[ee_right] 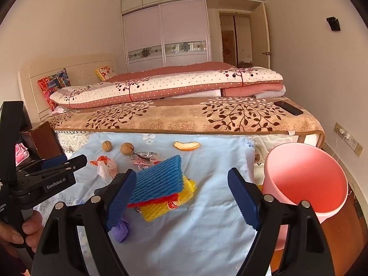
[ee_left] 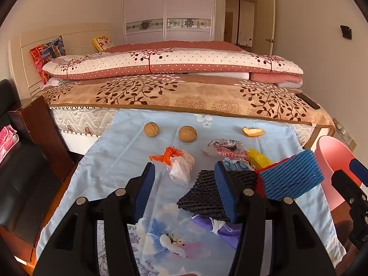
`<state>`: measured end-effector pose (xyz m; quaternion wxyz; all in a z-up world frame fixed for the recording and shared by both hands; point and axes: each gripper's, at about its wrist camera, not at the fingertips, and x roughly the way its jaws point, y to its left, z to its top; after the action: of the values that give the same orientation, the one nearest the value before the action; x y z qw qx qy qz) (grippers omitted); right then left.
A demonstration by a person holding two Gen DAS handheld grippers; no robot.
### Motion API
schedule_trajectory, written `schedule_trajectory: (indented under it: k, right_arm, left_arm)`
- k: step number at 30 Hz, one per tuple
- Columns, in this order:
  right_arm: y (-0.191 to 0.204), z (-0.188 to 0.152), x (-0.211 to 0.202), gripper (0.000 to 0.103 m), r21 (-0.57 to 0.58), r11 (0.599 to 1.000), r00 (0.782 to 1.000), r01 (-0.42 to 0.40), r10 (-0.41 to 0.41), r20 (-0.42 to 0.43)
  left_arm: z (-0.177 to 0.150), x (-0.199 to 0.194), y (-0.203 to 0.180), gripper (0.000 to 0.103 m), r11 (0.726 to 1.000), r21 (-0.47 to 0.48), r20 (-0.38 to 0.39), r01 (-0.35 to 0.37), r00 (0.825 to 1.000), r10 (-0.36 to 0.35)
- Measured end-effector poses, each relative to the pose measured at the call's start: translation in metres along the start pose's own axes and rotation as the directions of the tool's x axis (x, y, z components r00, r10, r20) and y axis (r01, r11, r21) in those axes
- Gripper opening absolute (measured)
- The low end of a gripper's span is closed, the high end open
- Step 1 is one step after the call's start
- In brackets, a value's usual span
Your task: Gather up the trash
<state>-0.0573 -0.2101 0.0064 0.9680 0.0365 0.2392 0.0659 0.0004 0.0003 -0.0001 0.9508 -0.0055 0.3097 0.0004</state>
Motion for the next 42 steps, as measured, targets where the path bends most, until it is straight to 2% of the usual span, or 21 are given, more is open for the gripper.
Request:
schedule_trajectory:
  k: [5,10,27,42]
  right_arm:
    - [-0.001,0.002,0.001,0.080,-0.002,1.000,1.000,-0.015,0.015,-0.015]
    - [-0.003,0.003,-0.004,0.080,0.001,1.000,1.000,0.002,-0.002,0.017]
    - [-0.003,0.003,-0.005,0.080,0.021,0.999,0.999,0.036,-0.037,0.039]
    - [-0.006,0.002,-0.011,0.080,0.047,0.997,0.995,0.069,-0.072,0.064]
  left_arm:
    - [0.000,0.002,-0.001,0.054,1.000,-0.005,-0.005,-0.002,1.000,0.002]
    - [0.004,-0.004,-0.003,0.054,1.000,-0.012,0.004,0.004,1.000,-0.004]
    - [0.004,-0.004,0.001,0.054,1.000,-0.021,0.004,0.011,1.000,-0.010]
    - [0.003,-0.009,-0.012,0.054,1.000,-0.011,0.005,0.018,1.000,-0.018]
